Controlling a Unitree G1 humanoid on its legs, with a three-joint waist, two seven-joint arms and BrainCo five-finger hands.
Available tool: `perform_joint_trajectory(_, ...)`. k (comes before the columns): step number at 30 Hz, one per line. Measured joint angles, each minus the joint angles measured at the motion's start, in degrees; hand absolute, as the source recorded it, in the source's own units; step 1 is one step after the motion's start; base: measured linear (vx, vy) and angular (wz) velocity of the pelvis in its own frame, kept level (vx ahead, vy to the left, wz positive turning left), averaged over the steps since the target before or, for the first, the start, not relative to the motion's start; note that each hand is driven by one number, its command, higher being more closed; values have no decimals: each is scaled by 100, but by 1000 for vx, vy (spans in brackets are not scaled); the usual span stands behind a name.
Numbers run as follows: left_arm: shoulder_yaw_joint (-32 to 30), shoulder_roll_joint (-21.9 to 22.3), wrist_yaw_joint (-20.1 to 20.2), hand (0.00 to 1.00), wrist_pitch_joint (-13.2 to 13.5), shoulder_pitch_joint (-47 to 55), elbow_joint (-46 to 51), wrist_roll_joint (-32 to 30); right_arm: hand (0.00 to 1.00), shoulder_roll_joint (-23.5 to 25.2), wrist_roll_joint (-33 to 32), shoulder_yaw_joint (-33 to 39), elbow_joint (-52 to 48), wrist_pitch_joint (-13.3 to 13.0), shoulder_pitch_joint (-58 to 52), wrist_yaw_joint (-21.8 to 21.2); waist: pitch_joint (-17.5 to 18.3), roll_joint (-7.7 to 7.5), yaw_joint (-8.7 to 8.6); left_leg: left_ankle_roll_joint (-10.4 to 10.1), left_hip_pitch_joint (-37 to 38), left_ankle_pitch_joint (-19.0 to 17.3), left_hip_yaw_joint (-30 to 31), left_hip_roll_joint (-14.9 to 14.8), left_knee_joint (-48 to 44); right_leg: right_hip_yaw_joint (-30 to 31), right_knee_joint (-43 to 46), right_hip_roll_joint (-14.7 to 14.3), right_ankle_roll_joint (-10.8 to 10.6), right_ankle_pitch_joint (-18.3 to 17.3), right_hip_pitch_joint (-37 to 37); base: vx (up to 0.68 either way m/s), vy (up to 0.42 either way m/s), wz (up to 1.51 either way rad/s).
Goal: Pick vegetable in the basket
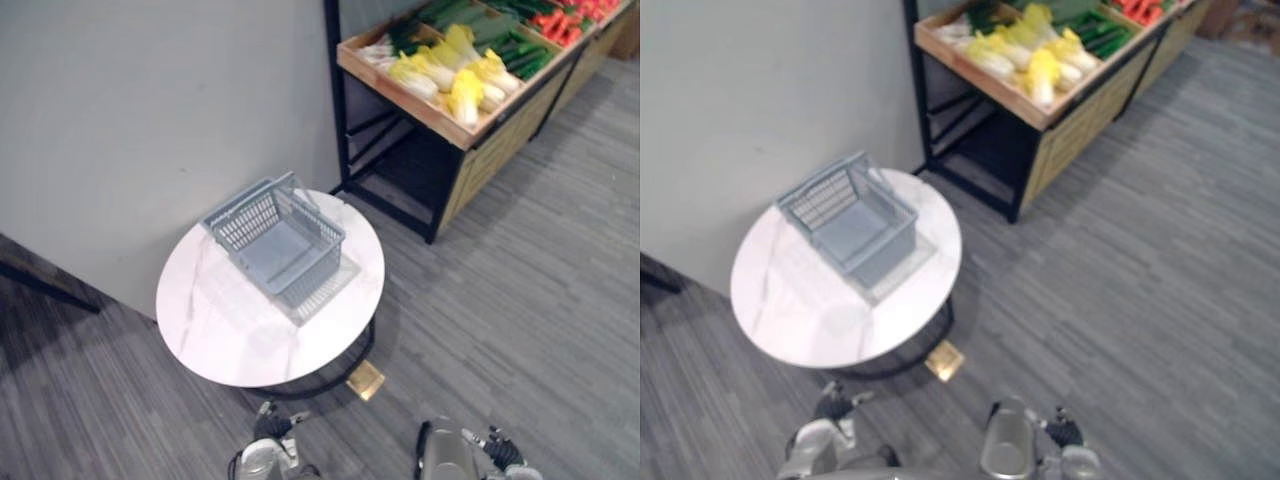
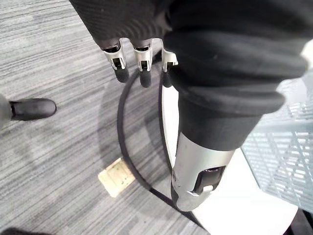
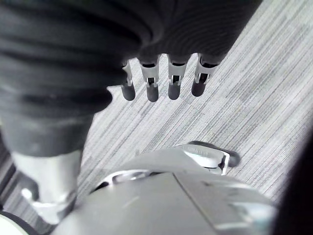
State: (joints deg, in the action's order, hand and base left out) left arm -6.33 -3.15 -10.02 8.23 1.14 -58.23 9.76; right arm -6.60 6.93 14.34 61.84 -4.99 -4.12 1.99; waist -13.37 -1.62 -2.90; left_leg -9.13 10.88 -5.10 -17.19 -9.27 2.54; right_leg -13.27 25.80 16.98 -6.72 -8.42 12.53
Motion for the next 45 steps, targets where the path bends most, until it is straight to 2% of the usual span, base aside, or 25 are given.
perform_joint_trajectory(2,-76,157,-30,0,-3,147,-29,3,0,-161,0,12,-5,-2,-43,10,117,244,-9,-138,-97,188,216,-156,150,-348,89,-98,11,-261,-5,156,-138,55)
perform_joint_trajectory(4,-75,182,-76,0,-1,182,-43,17,0,-263,41,-1,3,19,-20,14,124,298,3,-168,-300,324,280,-157,-100,-579,261,2,35,-419,-24,193,-182,63)
perform_joint_trajectory(5,-72,177,-86,0,-1,180,-27,17,0,-274,90,-16,3,25,-4,18,121,292,-6,-166,-449,325,336,-157,-324,-696,246,62,35,-438,-102,156,-188,92)
perform_joint_trajectory(7,27,227,-90,0,10,129,174,26,0,-373,204,-172,68,68,33,38,105,259,-22,-61,-1272,452,397,-170,-1609,-1332,54,342,29,-454,-607,138,-154,136)
perform_joint_trajectory(9,101,274,-91,0,28,111,334,33,0,-469,207,-341,118,71,28,48,75,208,-2,24,-1547,712,121,-234,-2221,-1756,-156,456,29,-454,-1068,168,-102,125)
perform_joint_trajectory(10,138,274,-90,0,53,114,403,35,0,-495,209,-377,100,59,51,50,53,162,41,142,-1647,943,-322,-350,-2380,-2023,-372,488,28,-452,-1402,167,-83,104)
perform_joint_trajectory(13,145,289,-91,0,54,117,439,37,0,-478,209,-365,39,47,226,82,55,179,109,191,-1720,1280,-1238,-575,-2240,-2515,-1107,272,8,-215,-1832,114,-71,69)
perform_joint_trajectory(16,141,300,-96,0,49,147,449,43,0,-464,209,-363,-27,55,432,145,59,252,135,151,-1569,1266,-1501,-282,-815,-2677,-1431,75,3,-39,-1857,131,15,27)
perform_joint_trajectory(17,142,322,-95,0,46,202,444,42,0,-475,210,-357,-30,56,446,167,70,334,140,252,-1406,1609,-1451,-137,-117,-2695,-1470,-24,-57,-5,-1873,110,118,3)
perform_joint_trajectory(18,134,322,-94,0,44,257,437,37,0,-492,211,-353,-30,55,457,185,70,407,140,508,-1326,1659,-1429,-135,110,-2691,-1514,-133,-100,15,-1885,105,131,7)
perform_joint_trajectory(19,91,275,-95,0,40,220,430,27,0,-439,211,-354,-34,51,478,217,75,434,142,537,-1299,1570,-1361,-107,170,-2690,-1601,-168,-185,69,-1893,86,102,3)
perform_joint_trajectory(20,17,179,-97,0,41,150,431,22,0,-284,213,-384,-31,47,519,234,-6,229,173,540,-1342,1568,-1362,-26,140,-2656,-1760,-133,-248,159,-1896,83,94,4)
perform_joint_trajectory(22,17,41,-91,0,37,151,398,16,0,-103,216,-429,-42,-6,564,238,-15,104,204,531,-1377,1550,-1370,59,147,-2524,-1949,-116,-272,287,-1881,49,60,-9)
perform_joint_trajectory(24,22,18,-93,0,34,153,341,11,0,-84,220,-526,-59,-55,558,239,-5,100,201,524,-1318,1482,-1387,153,171,-2421,-1984,-63,-328,326,-1884,48,59,-20)
perform_joint_trajectory(27,77,25,-91,0,33,202,325,-53,0,-113,221,-527,-66,-56,539,241,-1,214,173,560,-1073,1128,-1416,218,284,-2278,-1569,130,-342,251,-1811,34,62,-29)
perform_joint_trajectory(30,274,-12,-89,0,35,219,288,-163,0,-150,230,-582,-82,-51,443,240,-11,180,156,582,-850,931,-1621,288,319,-1877,-142,613,-265,247,-1247,-79,81,-26)
perform_joint_trajectory(31,341,-95,-91,0,37,247,296,-196,0,-137,249,-592,-134,-51,401,238,-10,98,160,588,-781,887,-1665,317,320,-1653,314,743,-145,326,-1023,-89,97,-14)
perform_joint_trajectory(33,421,-229,-92,0,34,279,302,-199,0,-128,385,-643,-177,-52,350,239,16,45,148,597,-747,870,-1622,280,323,-1418,621,742,133,520,-844,-34,10,2)
perform_joint_trajectory(34,421,-280,-94,0,35,279,346,-199,0,-115,427,-651,-206,-51,274,238,15,51,143,601,-761,869,-1514,224,324,-1381,690,713,145,536,-760,2,-81,14)
perform_joint_trajectory(35,415,-288,-94,0,37,271,347,-199,0,-110,428,-698,-222,-49,249,233,0,80,160,598,-780,871,-1482,150,324,-1267,295,569,126,271,-798,6,-113,9)
perform_joint_trajectory(36,414,-324,-95,0,37,256,343,-199,0,-110,429,-732,-242,-50,248,232,7,68,168,586,-796,878,-1478,122,323,-1201,6,478,93,242,-801,3,-165,7)
perform_joint_trajectory(38,410,-399,-96,0,34,232,330,-202,0,-112,430,-804,-294,-57,270,233,3,73,143,475,-920,948,-1313,40,322,-978,-1032,171,49,277,-775,-5,-212,29)
perform_joint_trajectory(40,396,-397,-97,0,37,146,319,-203,0,-109,432,-805,-287,-45,259,233,22,-24,144,349,-968,1029,-1130,50,324,-804,-1661,111,-224,618,-798,14,-277,53)
perform_joint_trajectory(42,367,-176,-95,0,38,162,204,-209,0,-218,433,-820,-309,-46,385,244,-14,195,162,207,-946,1164,-1040,-171,316,-921,-1388,-115,-175,487,-794,87,-284,15)
perform_joint_trajectory(45,366,-46,-96,0,27,250,112,-210,0,-281,436,-868,-443,-50,455,246,-11,278,154,87,-860,1271,-913,-368,310,-1016,-1058,-244,-113,265,-805,79,-176,6)
